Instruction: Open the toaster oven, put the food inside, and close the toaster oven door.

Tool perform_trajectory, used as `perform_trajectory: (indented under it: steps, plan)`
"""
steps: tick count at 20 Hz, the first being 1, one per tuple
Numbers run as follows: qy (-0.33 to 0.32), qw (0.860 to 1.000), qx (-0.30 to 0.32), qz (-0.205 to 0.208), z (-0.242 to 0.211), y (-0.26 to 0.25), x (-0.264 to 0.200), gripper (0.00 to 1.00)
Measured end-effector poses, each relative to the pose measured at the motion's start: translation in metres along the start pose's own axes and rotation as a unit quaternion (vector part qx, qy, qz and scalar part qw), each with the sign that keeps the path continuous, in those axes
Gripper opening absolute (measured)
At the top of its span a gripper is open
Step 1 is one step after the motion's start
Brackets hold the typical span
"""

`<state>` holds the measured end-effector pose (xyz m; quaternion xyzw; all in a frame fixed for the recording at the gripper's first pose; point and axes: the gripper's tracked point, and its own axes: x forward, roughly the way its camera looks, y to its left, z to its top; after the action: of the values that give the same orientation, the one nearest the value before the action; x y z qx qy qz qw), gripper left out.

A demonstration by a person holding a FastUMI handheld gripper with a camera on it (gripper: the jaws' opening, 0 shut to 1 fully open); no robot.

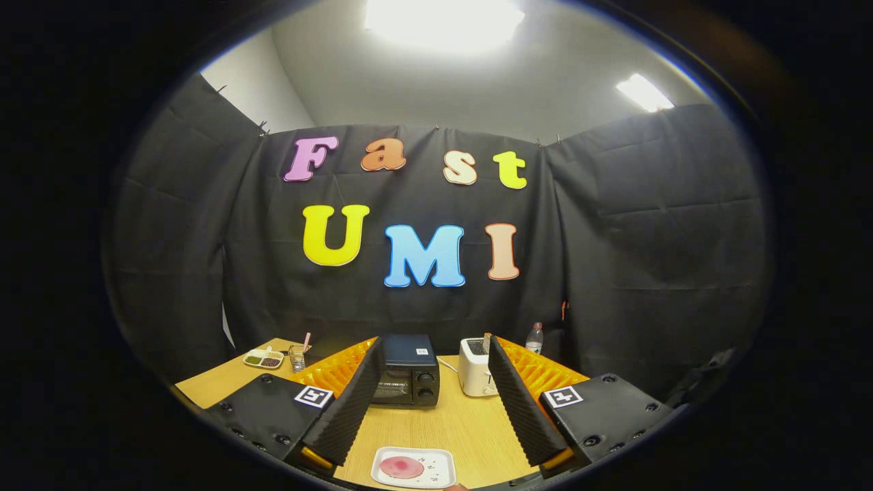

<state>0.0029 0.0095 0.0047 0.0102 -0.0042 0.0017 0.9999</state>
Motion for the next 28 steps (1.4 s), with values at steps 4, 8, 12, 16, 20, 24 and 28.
perform_trajectory:
  steps: [4, 8, 12, 16, 20, 24, 28]
  plan:
    - [0.002, 1.000, 0.003, 0.001, 0.001, 0.006, 0.001, 0.96]
    - [-0.002, 1.000, 0.010, 0.007, 0.005, 0.020, 0.004, 0.96]
    - [-0.006, 1.000, 0.007, 0.022, 0.012, 0.040, 0.019, 0.96]
    - [-0.001, 0.999, 0.013, 0.045, 0.005, 0.071, 0.055, 0.96]
    - [0.017, 0.998, 0.017, 0.063, -0.016, 0.104, 0.105, 0.96]
    - [0.048, 0.995, 0.019, 0.081, -0.048, 0.134, 0.159, 0.96]
    - [0.085, 0.992, 0.019, 0.091, -0.087, 0.157, 0.208, 0.96]
